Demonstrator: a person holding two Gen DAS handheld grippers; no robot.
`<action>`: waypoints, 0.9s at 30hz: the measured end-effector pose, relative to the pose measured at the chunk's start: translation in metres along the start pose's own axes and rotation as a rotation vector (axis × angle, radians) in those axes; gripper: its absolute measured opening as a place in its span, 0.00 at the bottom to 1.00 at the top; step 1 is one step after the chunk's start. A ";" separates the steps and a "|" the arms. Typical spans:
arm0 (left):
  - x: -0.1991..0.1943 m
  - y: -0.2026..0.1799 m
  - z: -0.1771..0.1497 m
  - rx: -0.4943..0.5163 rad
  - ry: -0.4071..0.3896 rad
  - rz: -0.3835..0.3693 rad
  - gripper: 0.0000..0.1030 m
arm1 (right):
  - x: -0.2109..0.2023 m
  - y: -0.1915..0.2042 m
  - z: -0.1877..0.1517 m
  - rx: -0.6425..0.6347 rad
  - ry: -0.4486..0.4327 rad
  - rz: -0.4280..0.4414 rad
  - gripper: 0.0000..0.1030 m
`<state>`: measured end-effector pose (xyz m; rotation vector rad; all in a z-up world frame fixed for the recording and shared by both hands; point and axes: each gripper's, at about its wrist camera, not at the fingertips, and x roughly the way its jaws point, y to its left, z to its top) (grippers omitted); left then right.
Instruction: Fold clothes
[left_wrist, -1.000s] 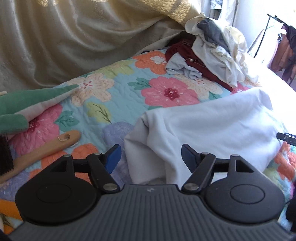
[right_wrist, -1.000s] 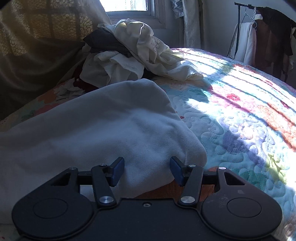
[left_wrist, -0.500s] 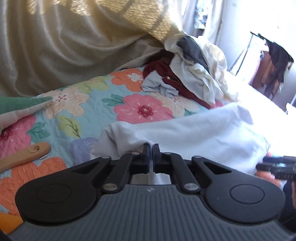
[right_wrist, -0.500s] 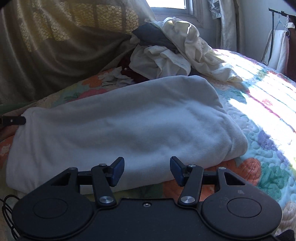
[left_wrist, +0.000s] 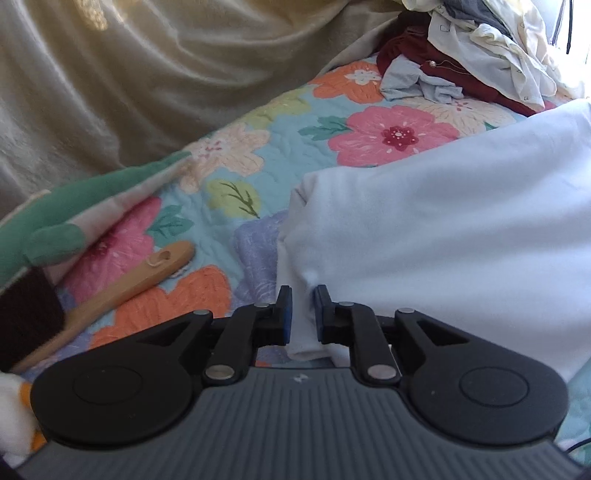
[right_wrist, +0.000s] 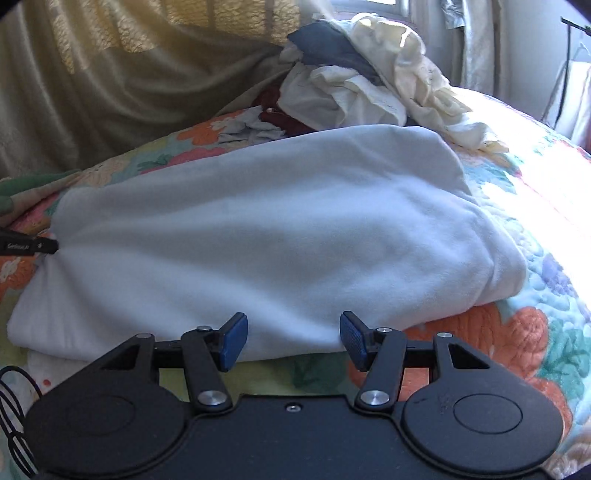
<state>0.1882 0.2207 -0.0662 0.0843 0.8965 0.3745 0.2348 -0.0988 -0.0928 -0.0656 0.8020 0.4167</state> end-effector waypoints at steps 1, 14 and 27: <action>-0.010 -0.004 -0.002 0.003 -0.017 0.005 0.15 | -0.002 -0.010 0.000 0.037 -0.018 -0.013 0.59; -0.022 -0.038 -0.032 0.031 0.097 -0.084 0.41 | 0.018 -0.129 0.009 0.413 -0.023 -0.084 0.60; -0.048 -0.086 -0.048 0.216 0.137 -0.116 0.66 | 0.003 -0.094 -0.020 0.439 0.027 0.030 0.70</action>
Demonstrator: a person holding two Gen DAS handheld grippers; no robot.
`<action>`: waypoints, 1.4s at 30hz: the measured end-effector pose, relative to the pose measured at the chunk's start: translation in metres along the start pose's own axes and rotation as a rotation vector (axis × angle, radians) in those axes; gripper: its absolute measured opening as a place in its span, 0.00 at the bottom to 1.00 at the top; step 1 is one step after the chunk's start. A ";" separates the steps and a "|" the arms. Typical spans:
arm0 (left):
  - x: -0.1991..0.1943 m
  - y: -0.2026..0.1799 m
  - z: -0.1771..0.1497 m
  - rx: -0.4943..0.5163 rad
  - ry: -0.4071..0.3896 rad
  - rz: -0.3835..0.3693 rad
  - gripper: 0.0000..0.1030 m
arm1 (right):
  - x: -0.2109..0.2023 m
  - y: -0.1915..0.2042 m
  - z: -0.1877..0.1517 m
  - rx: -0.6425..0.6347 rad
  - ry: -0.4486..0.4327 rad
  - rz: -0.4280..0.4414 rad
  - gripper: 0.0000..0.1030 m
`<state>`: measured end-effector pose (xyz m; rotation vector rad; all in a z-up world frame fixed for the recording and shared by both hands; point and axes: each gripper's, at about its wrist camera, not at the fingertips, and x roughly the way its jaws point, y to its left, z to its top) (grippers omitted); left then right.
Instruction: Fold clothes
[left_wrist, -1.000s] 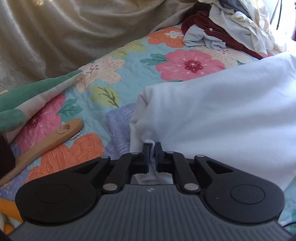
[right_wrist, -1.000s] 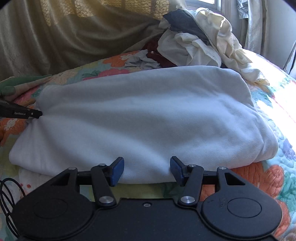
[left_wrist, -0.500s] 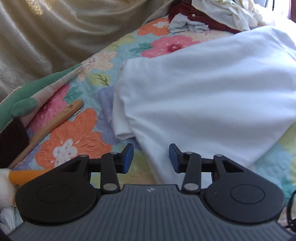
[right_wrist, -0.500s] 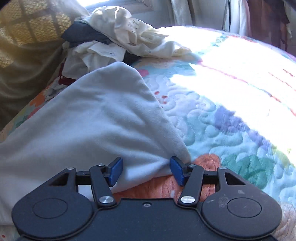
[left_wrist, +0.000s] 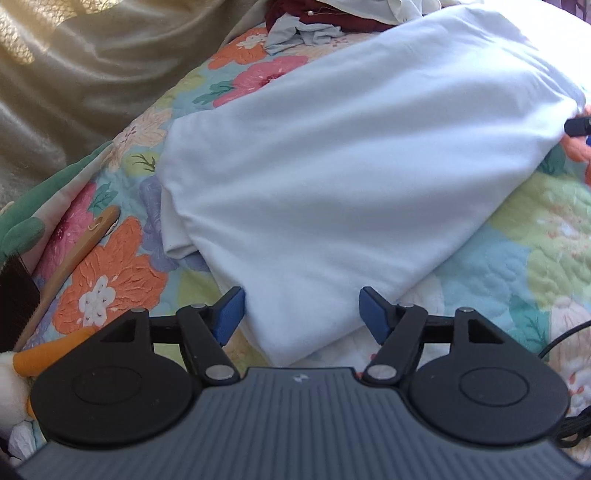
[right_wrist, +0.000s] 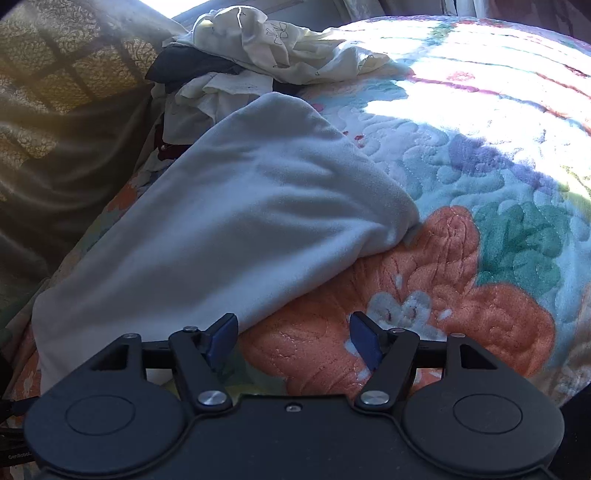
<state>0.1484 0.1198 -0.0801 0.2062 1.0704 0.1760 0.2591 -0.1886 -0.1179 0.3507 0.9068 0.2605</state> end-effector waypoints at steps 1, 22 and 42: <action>0.001 -0.002 -0.001 0.008 0.002 0.007 0.67 | 0.000 0.000 -0.001 0.001 -0.003 0.000 0.70; -0.006 0.032 0.004 -0.190 -0.031 -0.046 0.31 | 0.034 -0.041 0.048 0.219 -0.151 0.092 0.10; 0.011 0.037 0.032 -0.342 -0.158 -0.305 0.49 | 0.037 -0.053 0.049 0.301 -0.190 0.078 0.47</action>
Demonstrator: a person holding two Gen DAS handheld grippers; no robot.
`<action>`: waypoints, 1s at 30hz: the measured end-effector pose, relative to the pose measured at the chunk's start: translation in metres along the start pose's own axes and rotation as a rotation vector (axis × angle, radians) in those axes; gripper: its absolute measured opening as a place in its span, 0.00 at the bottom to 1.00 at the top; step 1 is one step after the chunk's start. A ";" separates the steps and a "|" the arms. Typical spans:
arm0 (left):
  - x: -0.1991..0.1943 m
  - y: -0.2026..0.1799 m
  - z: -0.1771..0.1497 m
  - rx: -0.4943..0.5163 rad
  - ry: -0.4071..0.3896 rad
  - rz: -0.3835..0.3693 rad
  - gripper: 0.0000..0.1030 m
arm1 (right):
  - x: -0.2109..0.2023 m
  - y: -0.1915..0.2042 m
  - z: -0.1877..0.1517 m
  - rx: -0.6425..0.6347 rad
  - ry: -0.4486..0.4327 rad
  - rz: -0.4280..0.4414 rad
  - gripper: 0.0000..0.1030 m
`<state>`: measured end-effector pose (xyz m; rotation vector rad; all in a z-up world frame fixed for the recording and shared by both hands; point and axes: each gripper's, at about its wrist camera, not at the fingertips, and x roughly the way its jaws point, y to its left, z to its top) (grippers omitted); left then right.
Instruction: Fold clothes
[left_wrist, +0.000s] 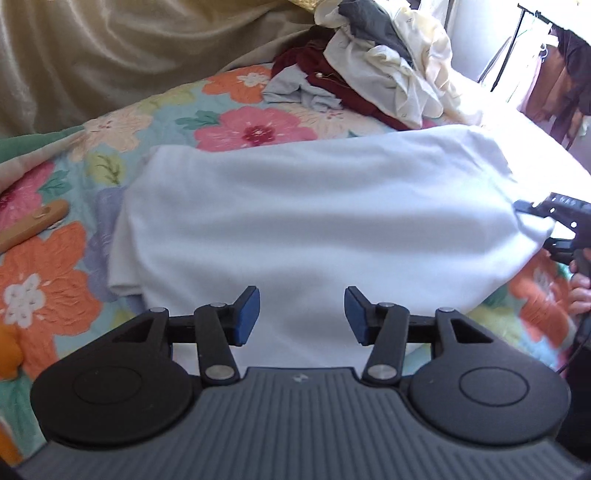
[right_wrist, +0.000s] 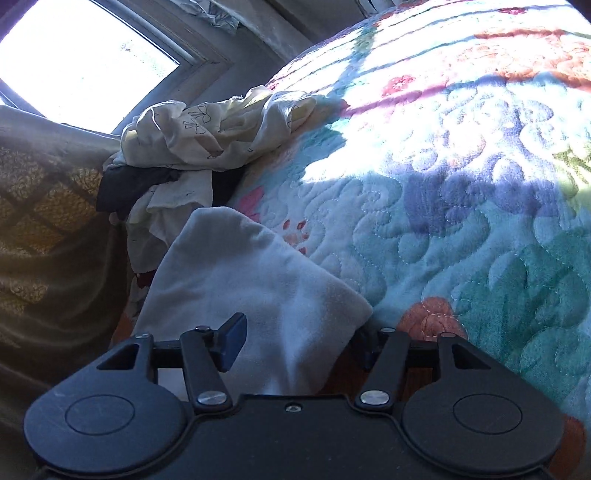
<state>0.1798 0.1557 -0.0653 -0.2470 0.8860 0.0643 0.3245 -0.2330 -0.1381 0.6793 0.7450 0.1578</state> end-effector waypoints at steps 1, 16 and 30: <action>0.010 -0.002 0.004 -0.028 0.010 -0.023 0.49 | 0.003 0.011 0.000 -0.048 0.012 -0.018 0.31; 0.031 0.025 0.006 -0.161 0.197 -0.094 0.58 | -0.062 0.218 -0.027 -0.723 -0.029 0.239 0.08; 0.002 0.093 0.009 -0.341 0.113 -0.201 0.67 | -0.021 0.236 -0.195 -1.219 0.258 0.233 0.07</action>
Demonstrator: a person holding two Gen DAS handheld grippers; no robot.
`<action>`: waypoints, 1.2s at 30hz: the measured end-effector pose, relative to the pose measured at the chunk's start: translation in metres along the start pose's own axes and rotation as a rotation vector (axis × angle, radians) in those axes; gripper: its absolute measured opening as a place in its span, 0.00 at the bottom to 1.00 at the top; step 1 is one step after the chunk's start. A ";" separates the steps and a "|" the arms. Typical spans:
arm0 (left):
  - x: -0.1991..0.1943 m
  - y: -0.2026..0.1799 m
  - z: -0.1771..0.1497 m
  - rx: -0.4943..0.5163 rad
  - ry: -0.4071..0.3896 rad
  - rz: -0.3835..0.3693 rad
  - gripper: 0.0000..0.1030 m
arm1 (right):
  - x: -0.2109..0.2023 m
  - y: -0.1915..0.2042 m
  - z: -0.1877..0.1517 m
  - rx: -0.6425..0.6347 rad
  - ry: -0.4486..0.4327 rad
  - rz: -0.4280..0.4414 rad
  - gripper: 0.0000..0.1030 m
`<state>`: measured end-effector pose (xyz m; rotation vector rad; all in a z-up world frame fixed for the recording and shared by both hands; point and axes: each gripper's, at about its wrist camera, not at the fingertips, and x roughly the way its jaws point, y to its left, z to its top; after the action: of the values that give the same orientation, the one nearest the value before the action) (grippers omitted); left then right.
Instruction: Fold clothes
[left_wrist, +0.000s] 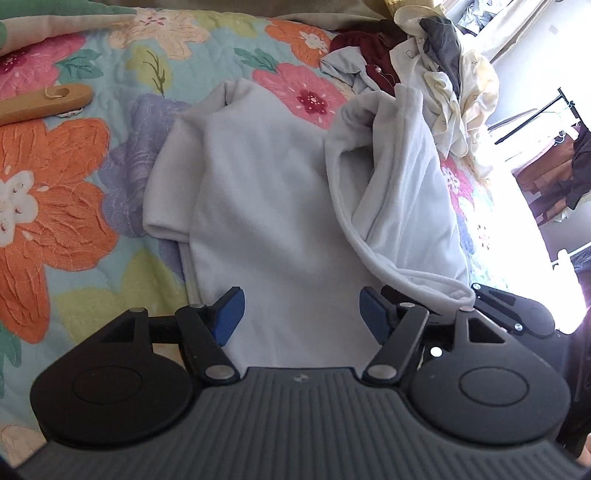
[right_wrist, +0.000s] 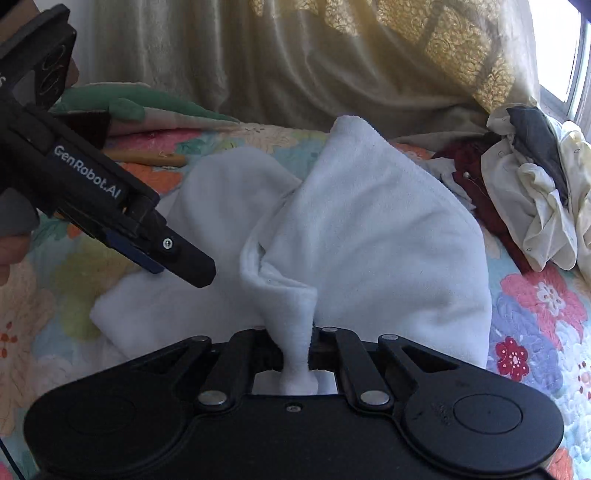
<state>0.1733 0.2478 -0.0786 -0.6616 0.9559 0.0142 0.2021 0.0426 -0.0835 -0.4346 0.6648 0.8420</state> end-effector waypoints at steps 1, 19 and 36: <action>0.001 0.000 0.001 -0.012 -0.004 -0.018 0.67 | -0.004 -0.003 0.001 0.027 -0.011 0.010 0.07; 0.011 -0.028 0.038 0.133 -0.067 -0.138 0.81 | -0.022 -0.017 0.003 0.183 -0.077 0.114 0.08; -0.038 -0.047 0.015 0.372 -0.287 0.112 0.15 | -0.031 0.022 0.036 0.085 -0.134 0.246 0.15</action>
<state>0.1753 0.2280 -0.0195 -0.2529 0.6924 0.0291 0.1830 0.0608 -0.0384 -0.2194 0.6352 1.0612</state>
